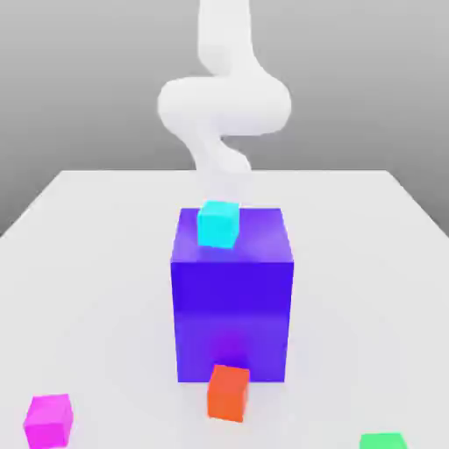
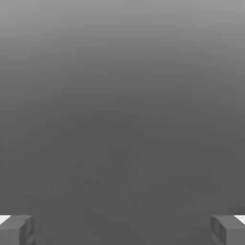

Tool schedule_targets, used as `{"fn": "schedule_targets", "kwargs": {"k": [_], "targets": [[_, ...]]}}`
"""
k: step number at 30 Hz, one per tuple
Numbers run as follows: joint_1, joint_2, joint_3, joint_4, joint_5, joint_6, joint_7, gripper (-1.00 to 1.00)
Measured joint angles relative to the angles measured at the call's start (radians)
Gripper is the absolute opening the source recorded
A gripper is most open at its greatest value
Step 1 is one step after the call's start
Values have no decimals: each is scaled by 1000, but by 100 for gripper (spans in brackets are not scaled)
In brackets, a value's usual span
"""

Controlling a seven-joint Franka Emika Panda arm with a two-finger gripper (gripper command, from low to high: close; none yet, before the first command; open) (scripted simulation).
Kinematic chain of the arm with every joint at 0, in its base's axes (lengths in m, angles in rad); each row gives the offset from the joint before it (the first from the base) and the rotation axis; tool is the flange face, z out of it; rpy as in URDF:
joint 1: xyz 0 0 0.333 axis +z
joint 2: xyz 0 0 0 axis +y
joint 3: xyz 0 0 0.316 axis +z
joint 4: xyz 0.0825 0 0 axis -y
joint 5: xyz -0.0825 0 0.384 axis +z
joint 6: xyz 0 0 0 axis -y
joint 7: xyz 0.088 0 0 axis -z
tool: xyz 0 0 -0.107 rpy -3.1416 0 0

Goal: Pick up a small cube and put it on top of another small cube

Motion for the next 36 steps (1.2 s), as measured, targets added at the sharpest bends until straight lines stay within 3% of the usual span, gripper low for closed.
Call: {"fn": "schedule_targets", "kwargs": {"k": [9,18,33,34,36], "targets": [[-198,335,63,-1,-102,95,354,0],[-317,660,33,-3,-169,190,676,0],[-418,1178,-11,13,2,431,914,0],[-417,1207,-12,19,1,454,915,-100],[-417,1207,-12,19,1,454,915,-100]]}}
